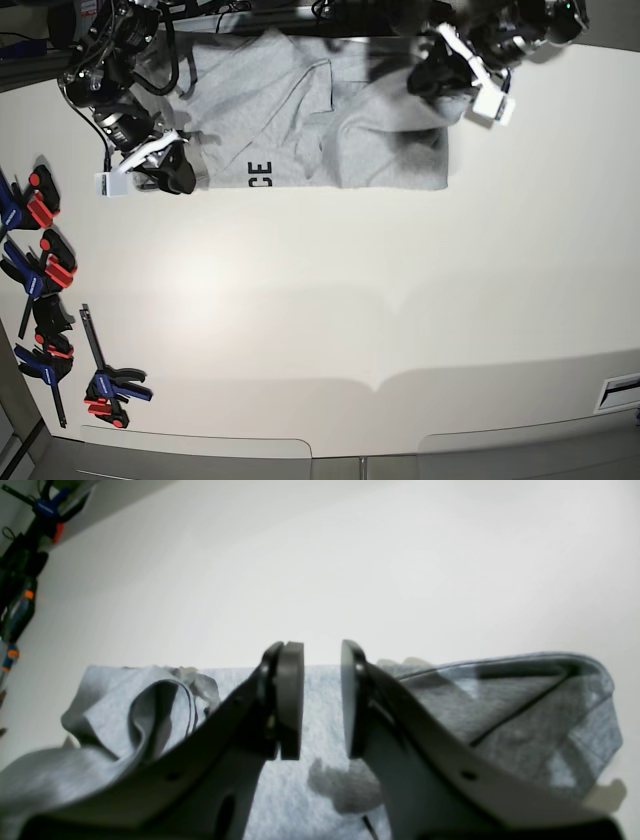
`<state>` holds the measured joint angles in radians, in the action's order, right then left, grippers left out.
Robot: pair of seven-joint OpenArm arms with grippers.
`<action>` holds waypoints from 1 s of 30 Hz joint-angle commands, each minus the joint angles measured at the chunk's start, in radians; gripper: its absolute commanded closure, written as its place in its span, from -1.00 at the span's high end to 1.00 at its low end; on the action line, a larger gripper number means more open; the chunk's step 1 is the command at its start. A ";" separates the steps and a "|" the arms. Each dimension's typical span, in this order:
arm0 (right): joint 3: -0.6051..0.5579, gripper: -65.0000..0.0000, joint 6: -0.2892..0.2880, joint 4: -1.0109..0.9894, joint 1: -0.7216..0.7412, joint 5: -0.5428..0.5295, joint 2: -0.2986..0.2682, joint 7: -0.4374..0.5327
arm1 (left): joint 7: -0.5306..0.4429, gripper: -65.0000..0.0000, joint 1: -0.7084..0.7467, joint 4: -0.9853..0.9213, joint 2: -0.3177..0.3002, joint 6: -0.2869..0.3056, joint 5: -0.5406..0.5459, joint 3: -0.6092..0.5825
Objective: Fold the T-shirt properly
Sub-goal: 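Fold the lifted side inward toward the right gripper with the left gripper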
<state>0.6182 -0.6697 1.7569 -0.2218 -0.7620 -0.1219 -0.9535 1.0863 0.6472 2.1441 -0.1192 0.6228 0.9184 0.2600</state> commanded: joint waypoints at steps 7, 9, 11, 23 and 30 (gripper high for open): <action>0.003 -0.64 0.001 0.018 0.009 -0.038 -0.010 0.026 | -0.017 -1.00 0.052 0.049 0.018 0.051 0.097 -0.002; 0.003 -0.64 0.001 0.018 0.008 -0.060 -0.010 0.022 | -0.021 -1.00 0.052 0.049 0.035 0.051 0.097 -0.003; 0.003 -0.64 0.001 0.018 0.009 -0.068 -0.010 0.018 | -0.042 -1.00 0.052 0.049 0.048 0.051 0.097 -0.020; 0.003 -0.64 0.001 0.018 0.008 -0.090 -0.011 0.011 | -0.400 -1.00 0.044 0.049 0.130 0.051 -0.231 -0.298; 0.003 -0.64 0.001 0.018 0.008 -0.090 -0.011 0.005 | -0.339 -1.00 0.041 0.048 0.138 0.051 -0.264 -0.307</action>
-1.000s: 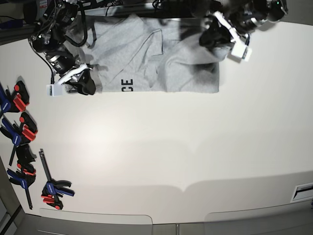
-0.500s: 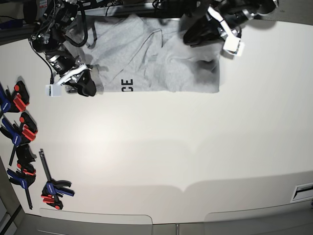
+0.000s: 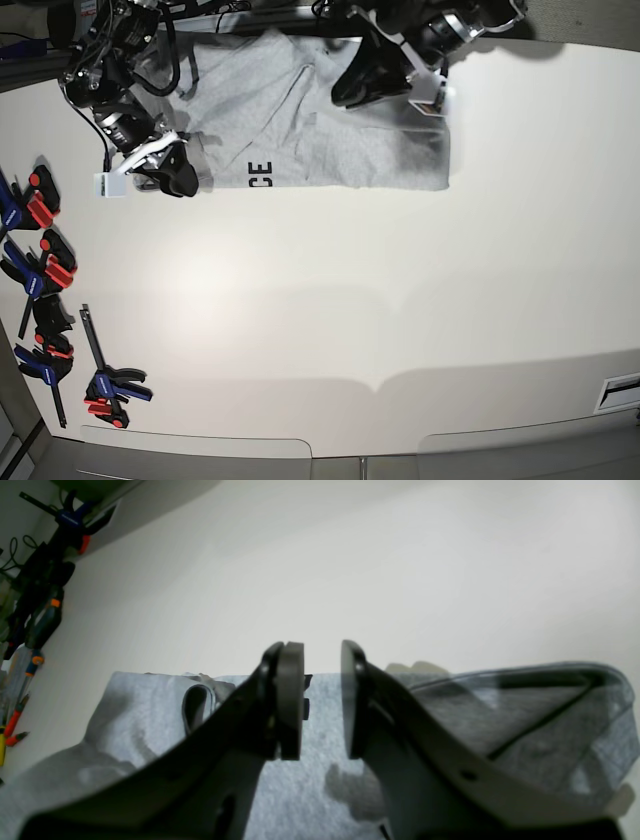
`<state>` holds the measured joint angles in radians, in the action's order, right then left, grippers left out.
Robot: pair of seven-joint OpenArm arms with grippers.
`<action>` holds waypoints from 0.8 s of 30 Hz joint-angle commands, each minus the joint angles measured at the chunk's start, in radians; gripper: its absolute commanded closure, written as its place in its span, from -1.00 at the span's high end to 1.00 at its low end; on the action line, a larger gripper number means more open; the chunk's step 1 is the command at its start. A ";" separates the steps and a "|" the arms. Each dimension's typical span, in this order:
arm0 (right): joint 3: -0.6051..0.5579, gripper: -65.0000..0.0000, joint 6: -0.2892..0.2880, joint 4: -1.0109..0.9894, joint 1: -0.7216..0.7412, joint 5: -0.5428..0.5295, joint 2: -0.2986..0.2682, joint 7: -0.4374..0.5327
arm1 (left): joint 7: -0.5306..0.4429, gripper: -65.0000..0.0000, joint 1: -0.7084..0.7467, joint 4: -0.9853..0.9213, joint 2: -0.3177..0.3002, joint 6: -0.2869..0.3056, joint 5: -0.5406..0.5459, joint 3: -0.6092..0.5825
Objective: Fold the T-shirt properly
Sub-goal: 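Fold the lifted side inward toward the right gripper with the left gripper, then press the folded side flat with the left gripper while right gripper holds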
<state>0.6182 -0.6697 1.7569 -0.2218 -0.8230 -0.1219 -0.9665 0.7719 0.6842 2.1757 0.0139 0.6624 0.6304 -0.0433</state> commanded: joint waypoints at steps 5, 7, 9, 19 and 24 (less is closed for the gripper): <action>0.003 -0.64 0.001 0.018 0.008 -0.030 -0.011 0.016 | 0.003 -0.59 0.040 0.016 0.006 0.011 0.024 -0.005; 0.003 -0.64 0.001 0.018 0.008 -0.030 -0.011 0.016 | -0.044 -0.33 0.056 0.016 0.005 0.005 0.024 -0.005; 0.003 -0.64 0.001 0.018 0.008 -0.034 -0.011 0.016 | -0.100 -0.31 0.058 0.016 0.007 -0.008 0.024 -0.005; 0.003 -0.64 0.000 0.018 0.009 -0.052 -0.010 0.016 | -0.095 -0.50 0.056 0.016 0.019 -0.003 0.021 -0.005; 0.003 -0.64 0.000 0.018 0.008 -0.052 -0.011 0.016 | -0.161 -0.57 0.014 -0.034 0.019 -0.019 -0.146 -0.032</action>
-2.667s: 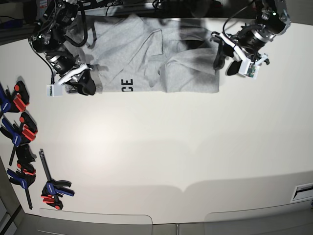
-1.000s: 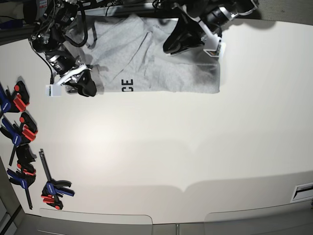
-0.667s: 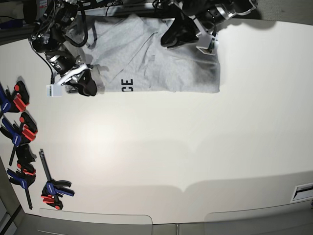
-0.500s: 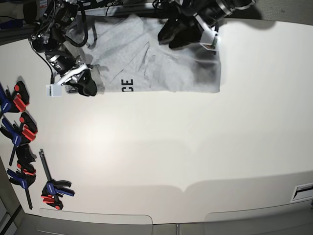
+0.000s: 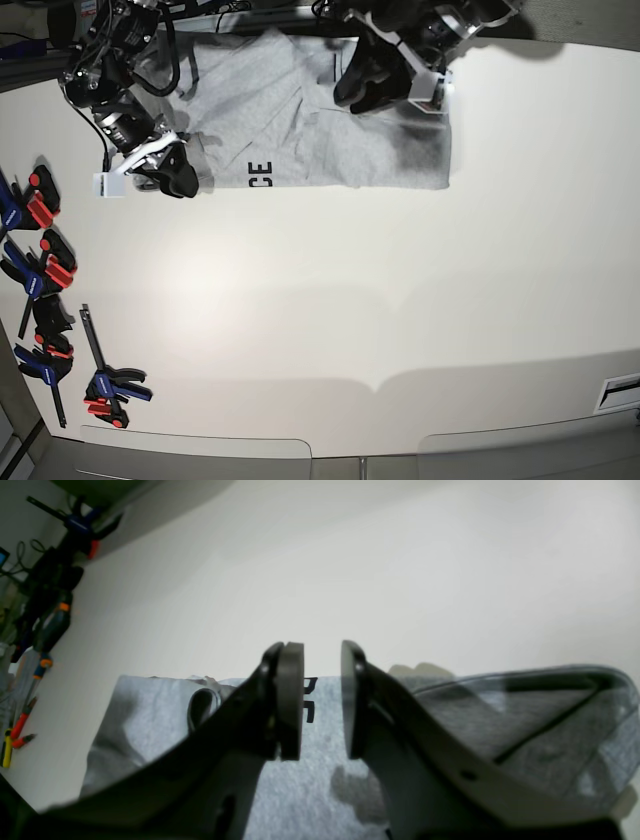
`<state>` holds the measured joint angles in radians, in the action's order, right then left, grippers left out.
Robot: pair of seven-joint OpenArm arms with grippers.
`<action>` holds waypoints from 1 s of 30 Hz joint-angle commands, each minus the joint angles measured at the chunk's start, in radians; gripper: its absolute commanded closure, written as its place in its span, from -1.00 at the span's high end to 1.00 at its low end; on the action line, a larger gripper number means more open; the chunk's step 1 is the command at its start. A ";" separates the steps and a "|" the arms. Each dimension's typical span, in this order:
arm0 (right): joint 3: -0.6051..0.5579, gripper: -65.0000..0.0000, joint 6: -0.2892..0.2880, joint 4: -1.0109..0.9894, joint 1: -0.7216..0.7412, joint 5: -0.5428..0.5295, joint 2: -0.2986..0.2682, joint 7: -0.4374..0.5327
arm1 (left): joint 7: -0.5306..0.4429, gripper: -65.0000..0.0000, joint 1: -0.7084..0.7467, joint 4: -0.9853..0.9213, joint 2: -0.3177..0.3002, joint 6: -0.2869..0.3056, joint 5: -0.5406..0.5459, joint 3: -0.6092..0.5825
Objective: Fold the T-shirt properly
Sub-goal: 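Press the folded side flat with the left gripper while right gripper holds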
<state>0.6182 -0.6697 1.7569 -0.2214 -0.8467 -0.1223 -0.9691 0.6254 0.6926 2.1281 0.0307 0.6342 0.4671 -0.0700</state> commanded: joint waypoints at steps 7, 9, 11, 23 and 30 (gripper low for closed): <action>0.003 -0.64 0.000 0.018 0.008 -0.028 -0.010 0.017 | -0.032 -0.57 -0.085 -0.232 0.002 -0.043 -0.065 -0.077; 0.003 -0.64 0.000 0.018 0.008 -0.026 -0.010 0.011 | -0.029 -0.57 -0.109 -0.312 0.002 -0.043 -0.075 -0.077; 0.003 -0.64 0.000 0.018 0.008 -0.025 -0.010 0.010 | -0.027 -0.57 -0.130 -0.356 0.002 -0.043 -0.073 -0.077; 0.005 -0.63 0.001 0.018 0.008 -0.027 -0.092 -0.027 | 0.158 -0.57 -0.122 0.034 0.002 0.006 0.012 -0.074; 0.020 0.07 0.014 0.016 0.005 -0.013 -0.211 -0.069 | 0.160 -0.57 -0.058 0.130 0.002 0.006 0.008 -0.075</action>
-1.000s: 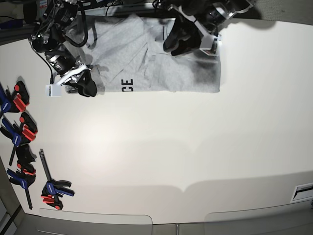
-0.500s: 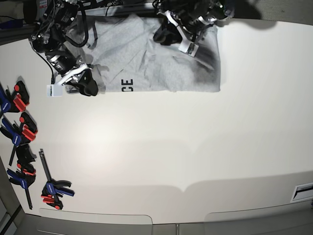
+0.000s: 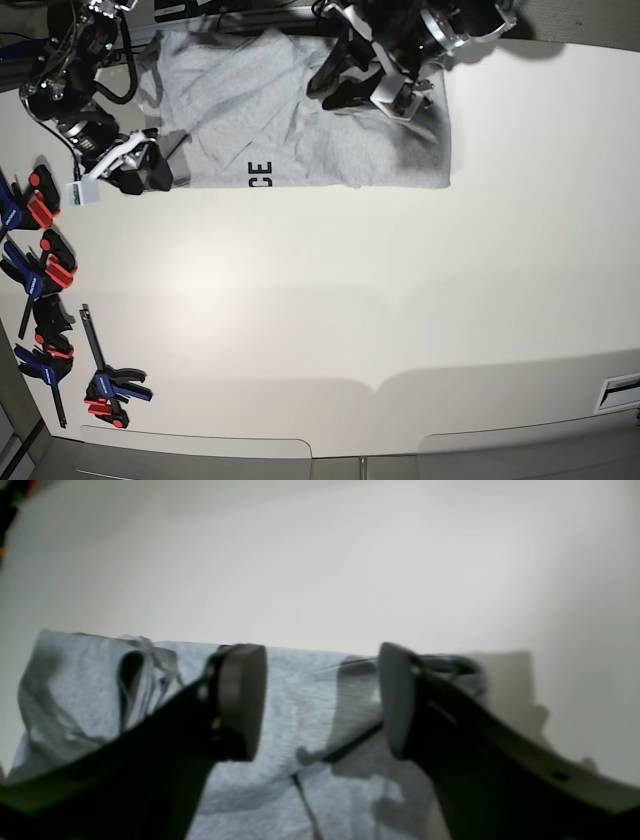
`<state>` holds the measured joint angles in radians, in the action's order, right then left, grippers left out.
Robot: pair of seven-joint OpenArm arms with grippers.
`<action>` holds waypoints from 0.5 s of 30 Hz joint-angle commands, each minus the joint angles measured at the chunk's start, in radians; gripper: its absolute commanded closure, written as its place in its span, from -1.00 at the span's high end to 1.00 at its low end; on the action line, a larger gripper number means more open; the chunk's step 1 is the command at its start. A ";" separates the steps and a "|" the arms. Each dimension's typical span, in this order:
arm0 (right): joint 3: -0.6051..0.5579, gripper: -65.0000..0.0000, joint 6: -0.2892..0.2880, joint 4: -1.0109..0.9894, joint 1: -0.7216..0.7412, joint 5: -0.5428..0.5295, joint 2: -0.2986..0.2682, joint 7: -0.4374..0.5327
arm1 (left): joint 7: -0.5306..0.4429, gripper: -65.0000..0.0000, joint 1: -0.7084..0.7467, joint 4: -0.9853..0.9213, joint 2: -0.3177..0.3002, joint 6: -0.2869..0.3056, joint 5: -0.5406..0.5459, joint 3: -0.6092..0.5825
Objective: Fold the T-shirt properly
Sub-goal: 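Press the folded side flat with the left gripper while right gripper holds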
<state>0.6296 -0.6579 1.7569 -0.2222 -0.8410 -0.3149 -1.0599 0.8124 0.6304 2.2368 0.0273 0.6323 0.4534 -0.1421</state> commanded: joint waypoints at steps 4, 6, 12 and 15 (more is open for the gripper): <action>0.042 0.07 0.019 -0.003 0.003 -0.020 -0.052 0.021 | -0.027 -0.57 0.004 0.022 0.005 0.008 0.018 -0.003; 0.044 0.07 0.029 -0.048 0.003 -0.028 -0.075 0.020 | -0.027 -0.57 0.003 0.022 0.005 0.008 0.018 -0.003; 0.043 0.07 0.022 -0.352 0.006 -0.218 -0.166 -0.047 | -0.029 -0.57 -0.002 0.022 0.005 0.008 0.016 -0.003; 0.051 0.06 -0.034 -0.483 0.006 -0.380 -0.187 -0.151 | -0.050 -0.57 -0.002 0.022 0.005 0.008 -0.023 -0.003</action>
<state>0.6727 -0.6754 1.2549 -0.2245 -1.2045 -0.4793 -1.2289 0.7887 0.6258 2.2368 0.0273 0.6327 0.4057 -0.1421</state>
